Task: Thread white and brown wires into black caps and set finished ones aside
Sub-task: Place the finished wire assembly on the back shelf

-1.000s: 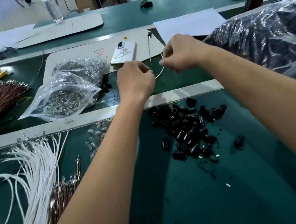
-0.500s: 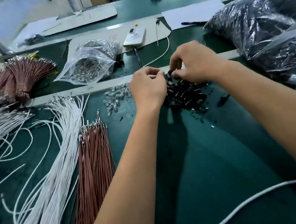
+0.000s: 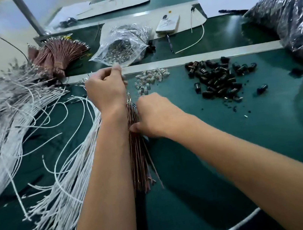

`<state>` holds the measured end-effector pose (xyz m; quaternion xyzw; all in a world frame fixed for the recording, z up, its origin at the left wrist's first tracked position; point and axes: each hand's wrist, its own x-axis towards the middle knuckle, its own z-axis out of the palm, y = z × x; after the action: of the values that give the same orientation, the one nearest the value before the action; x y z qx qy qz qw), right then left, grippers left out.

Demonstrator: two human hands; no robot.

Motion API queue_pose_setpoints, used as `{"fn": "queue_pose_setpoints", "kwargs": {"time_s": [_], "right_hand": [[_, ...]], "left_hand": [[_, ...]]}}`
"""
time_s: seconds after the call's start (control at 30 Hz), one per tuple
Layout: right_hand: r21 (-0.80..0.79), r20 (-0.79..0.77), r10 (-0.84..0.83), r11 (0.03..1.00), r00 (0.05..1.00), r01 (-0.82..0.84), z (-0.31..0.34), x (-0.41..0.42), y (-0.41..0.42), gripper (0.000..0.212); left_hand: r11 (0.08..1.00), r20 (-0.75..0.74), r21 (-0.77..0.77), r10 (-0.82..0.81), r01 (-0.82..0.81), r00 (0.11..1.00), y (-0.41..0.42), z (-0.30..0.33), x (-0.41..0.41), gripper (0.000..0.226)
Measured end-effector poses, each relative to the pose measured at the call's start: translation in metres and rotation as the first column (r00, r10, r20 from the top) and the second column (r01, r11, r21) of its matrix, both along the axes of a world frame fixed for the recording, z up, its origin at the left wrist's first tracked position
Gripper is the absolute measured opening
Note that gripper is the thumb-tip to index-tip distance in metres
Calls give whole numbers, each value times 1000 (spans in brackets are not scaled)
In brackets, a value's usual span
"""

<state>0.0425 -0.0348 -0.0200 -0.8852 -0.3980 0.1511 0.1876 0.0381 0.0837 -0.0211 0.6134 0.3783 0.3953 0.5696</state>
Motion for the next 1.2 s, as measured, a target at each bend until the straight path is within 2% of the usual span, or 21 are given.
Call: {"fn": "queue_pose_setpoints", "kwargs": {"time_s": [0.2,0.3,0.43,0.5,0.57,0.63,0.7,0.8,0.87,0.93,1.0,1.03,1.13,1.2], "right_hand": [[-54,-64,50,997,997,-53,5,-13,17,32],[6,-245,25,1000,969,-24,7,-3,9,30],[157,-617,3,980,787,119,9,14,-5,19],[232,-717,45,957,695,177,10,23,-13,16],[328,-755,80,906,650,269,13,34,-24,17],[462,-762,101,777,640,427,16,49,-39,16],[592,-742,108,569,662,571,19,65,-59,16],[678,-715,35,278,698,680,18,90,-92,16],[679,-720,-43,160,692,716,14,101,-112,17],[668,-734,-80,88,674,739,7,109,-126,17],[664,-740,-62,92,669,742,-1,113,-135,13],[661,-741,-43,130,670,739,-6,112,-137,11],[636,-720,-49,354,693,686,-22,104,-136,10],[633,-690,-55,437,722,638,-31,97,-133,8]], "left_hand": [[999,35,-50,11,-9,999,9,-4,-12,22],[996,65,-93,0,6,998,8,-2,-13,18],[996,86,-86,-9,16,996,10,-1,-14,19],[998,78,-61,-5,10,997,8,2,-12,18],[997,85,-64,-28,34,996,3,5,-8,18],[986,94,-95,-129,138,987,-9,8,-4,17],[933,66,-123,-331,337,941,-31,9,3,16],[754,28,-201,-634,626,773,-74,4,16,13],[629,36,-246,-754,737,656,-98,-3,23,10],[578,17,-228,-803,784,596,-111,-11,30,10],[575,16,-228,-805,786,594,-115,-18,35,12],[587,35,-242,-791,773,611,-116,-21,37,12],[654,111,-244,-715,716,690,-118,-29,40,12],[677,133,-206,-696,707,705,-118,-33,40,8]]}}
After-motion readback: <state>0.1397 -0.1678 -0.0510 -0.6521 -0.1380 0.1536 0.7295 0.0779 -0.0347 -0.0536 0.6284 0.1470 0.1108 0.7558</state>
